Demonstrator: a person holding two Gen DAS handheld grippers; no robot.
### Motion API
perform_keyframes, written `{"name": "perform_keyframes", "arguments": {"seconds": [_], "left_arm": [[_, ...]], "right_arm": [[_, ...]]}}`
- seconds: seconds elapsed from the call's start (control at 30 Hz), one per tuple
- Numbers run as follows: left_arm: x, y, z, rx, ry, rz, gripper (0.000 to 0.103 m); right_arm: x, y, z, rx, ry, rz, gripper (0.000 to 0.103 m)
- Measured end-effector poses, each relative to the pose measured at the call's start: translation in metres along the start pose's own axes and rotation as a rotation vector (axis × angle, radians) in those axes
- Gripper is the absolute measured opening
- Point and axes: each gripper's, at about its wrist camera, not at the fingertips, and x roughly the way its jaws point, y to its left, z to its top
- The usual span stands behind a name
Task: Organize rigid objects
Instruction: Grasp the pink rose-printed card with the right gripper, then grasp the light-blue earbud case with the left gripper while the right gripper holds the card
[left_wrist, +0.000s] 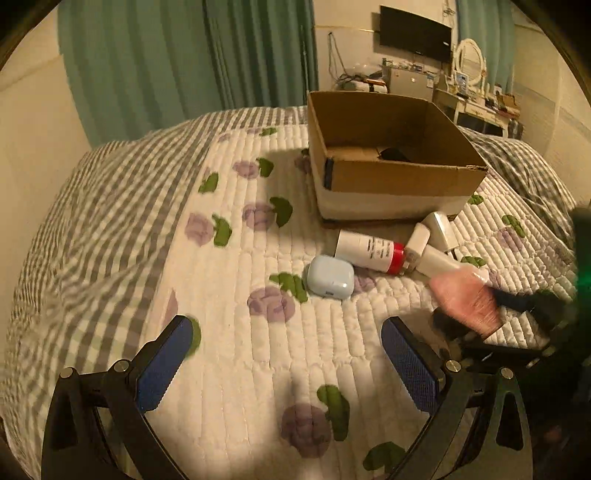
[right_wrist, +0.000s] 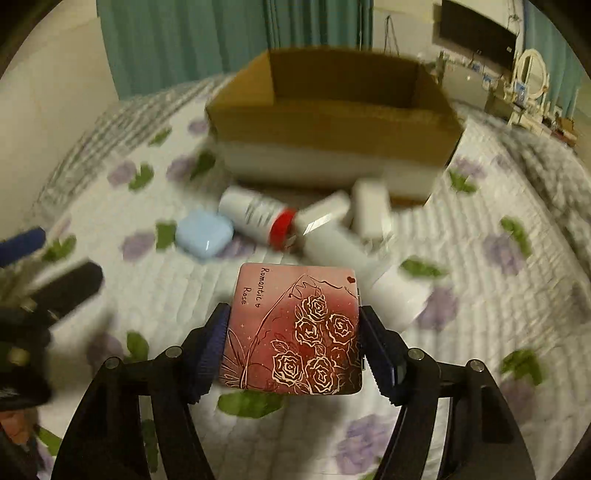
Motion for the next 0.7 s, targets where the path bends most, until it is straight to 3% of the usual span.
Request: {"name": "perform_keyframes", "arguments": {"seconds": [0.23,0.33,0.6,0.7], "left_arm": [[0.026,-0.025,0.034,0.015,-0.027,0.054,0.103],[0.056,-0.037,0.034,0.008,0.027,0.045,0.101],[0.121,-0.043,0.024,-0.018,0.148,0.035,0.084],[0.133,-0.048,0.026,0.013,0.151,0.067,0.084]], "right_arm": [[-0.028,-0.038,0.054,0.0,-0.072,-0.076,0.069],[-0.014,-0.053,0.068,0.03,-0.061,-0.071,0.069],[0.028,-0.064,0.07,0.061,-0.029,-0.022,0.069],[0.036,-0.064,0.068,0.057,-0.015,-0.007,0.069]]}}
